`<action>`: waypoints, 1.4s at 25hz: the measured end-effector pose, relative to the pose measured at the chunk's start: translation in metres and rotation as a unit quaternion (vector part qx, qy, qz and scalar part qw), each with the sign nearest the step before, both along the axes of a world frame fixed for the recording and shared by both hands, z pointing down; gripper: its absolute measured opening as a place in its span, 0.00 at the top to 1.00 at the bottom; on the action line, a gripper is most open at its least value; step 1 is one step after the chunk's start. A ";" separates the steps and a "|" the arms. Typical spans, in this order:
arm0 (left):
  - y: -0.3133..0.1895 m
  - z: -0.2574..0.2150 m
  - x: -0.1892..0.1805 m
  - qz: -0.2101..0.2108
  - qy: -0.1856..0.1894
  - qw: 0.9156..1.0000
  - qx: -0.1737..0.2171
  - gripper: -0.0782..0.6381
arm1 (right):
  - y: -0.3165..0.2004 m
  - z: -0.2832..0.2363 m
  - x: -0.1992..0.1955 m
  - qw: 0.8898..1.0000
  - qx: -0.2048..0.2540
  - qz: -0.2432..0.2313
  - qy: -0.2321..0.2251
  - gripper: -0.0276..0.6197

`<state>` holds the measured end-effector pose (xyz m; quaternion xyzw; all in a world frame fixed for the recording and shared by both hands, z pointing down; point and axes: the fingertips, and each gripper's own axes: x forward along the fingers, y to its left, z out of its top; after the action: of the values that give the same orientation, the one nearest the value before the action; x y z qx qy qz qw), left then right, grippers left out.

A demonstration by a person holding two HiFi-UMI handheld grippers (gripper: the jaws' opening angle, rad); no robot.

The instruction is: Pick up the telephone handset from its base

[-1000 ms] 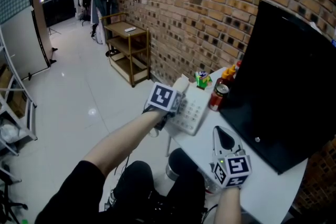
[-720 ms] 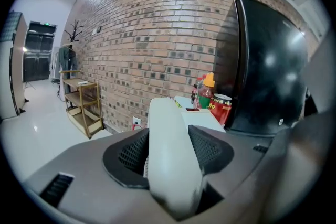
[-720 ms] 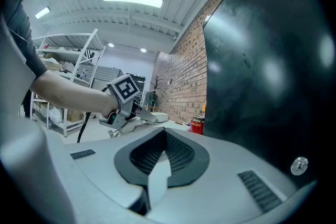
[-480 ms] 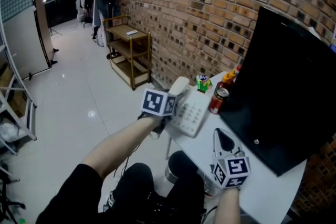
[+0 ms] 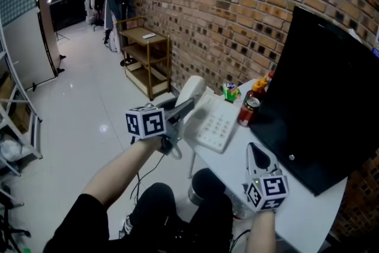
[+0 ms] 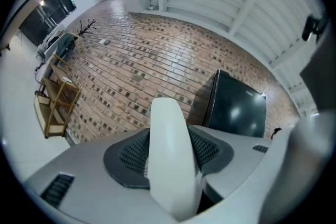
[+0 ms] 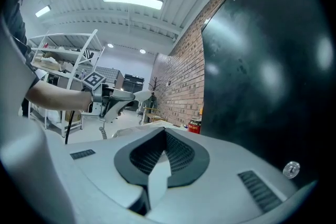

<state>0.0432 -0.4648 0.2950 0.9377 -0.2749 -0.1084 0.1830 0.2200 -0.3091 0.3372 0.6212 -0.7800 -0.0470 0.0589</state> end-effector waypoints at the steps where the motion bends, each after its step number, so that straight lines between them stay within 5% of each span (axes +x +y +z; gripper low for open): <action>1: 0.003 -0.005 -0.006 0.004 0.015 1.000 0.005 0.58 | 0.001 -0.001 0.001 1.000 0.002 -0.002 -0.001 0.94; 12: 0.047 -0.036 -0.063 0.083 0.142 0.983 0.083 0.59 | 0.007 -0.008 0.002 1.000 0.005 -0.009 -0.011 0.94; 27: 0.067 -0.047 -0.086 0.142 0.228 0.958 0.097 0.59 | 0.016 -0.009 -0.002 0.998 0.017 -0.039 -0.051 0.94; 35: 0.069 -0.040 -0.084 0.154 0.219 0.959 0.095 0.59 | 0.016 -0.009 0.000 0.998 0.026 -0.041 -0.032 0.95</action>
<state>-0.0408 -0.3960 0.2551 0.9349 -0.0690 -0.3077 0.1630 0.2203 -0.2929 0.3282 0.5916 -0.8046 -0.0493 0.0156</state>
